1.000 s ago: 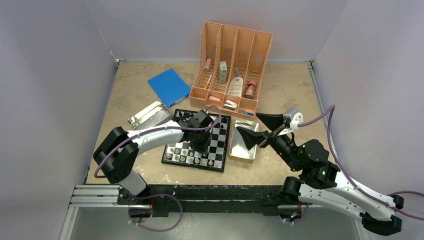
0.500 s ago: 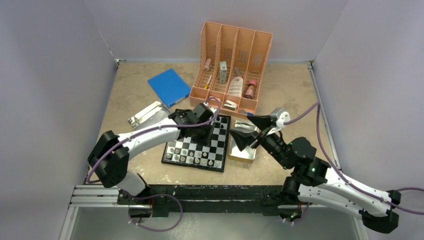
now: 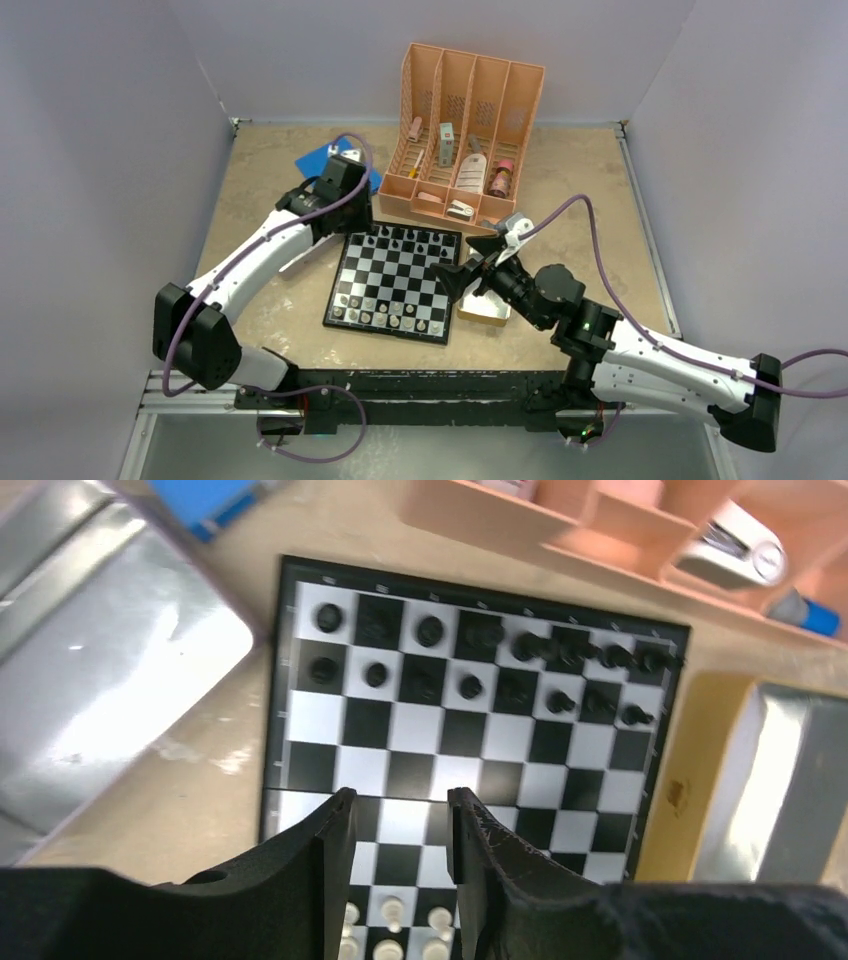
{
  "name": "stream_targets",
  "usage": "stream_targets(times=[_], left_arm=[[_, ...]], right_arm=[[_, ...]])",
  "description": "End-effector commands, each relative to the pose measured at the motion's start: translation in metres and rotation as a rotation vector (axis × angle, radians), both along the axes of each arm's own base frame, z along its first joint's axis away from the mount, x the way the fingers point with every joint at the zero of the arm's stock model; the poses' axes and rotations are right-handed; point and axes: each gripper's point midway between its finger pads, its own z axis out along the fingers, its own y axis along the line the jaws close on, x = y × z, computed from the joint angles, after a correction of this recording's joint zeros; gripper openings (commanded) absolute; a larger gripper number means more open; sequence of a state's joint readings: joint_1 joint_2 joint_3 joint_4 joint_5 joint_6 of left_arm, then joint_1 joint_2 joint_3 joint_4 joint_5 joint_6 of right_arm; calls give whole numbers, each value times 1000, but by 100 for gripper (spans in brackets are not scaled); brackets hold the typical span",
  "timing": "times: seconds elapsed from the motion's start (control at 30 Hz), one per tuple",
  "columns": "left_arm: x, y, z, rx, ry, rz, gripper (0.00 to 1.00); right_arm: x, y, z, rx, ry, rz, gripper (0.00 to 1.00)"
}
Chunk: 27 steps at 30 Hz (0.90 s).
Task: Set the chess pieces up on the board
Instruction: Pick up the chess piece from the storage box.
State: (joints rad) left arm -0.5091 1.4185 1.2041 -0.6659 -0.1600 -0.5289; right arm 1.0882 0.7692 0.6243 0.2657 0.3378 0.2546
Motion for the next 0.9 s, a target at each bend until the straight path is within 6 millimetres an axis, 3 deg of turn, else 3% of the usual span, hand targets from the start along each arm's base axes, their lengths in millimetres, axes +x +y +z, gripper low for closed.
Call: stream_targets(times=[0.0,0.17,0.37,0.6,0.87], left_arm=[[21,62,18,93,-68,171,37],[31,138,1,128,-83,378,35],[43,191,-10,83,-98,519,32],[46,235,-55,64,-40,629,29],[47,245,-92,62,61,651,27]], right_arm=[[-5,-1,38,141,-71,21,99],[-10,-6,47,163,-117,36,99],[-12,-9,49,160,-137,39,99],[-15,-11,50,173,-131,52,99],[-16,-14,57,195,-146,48,99]])
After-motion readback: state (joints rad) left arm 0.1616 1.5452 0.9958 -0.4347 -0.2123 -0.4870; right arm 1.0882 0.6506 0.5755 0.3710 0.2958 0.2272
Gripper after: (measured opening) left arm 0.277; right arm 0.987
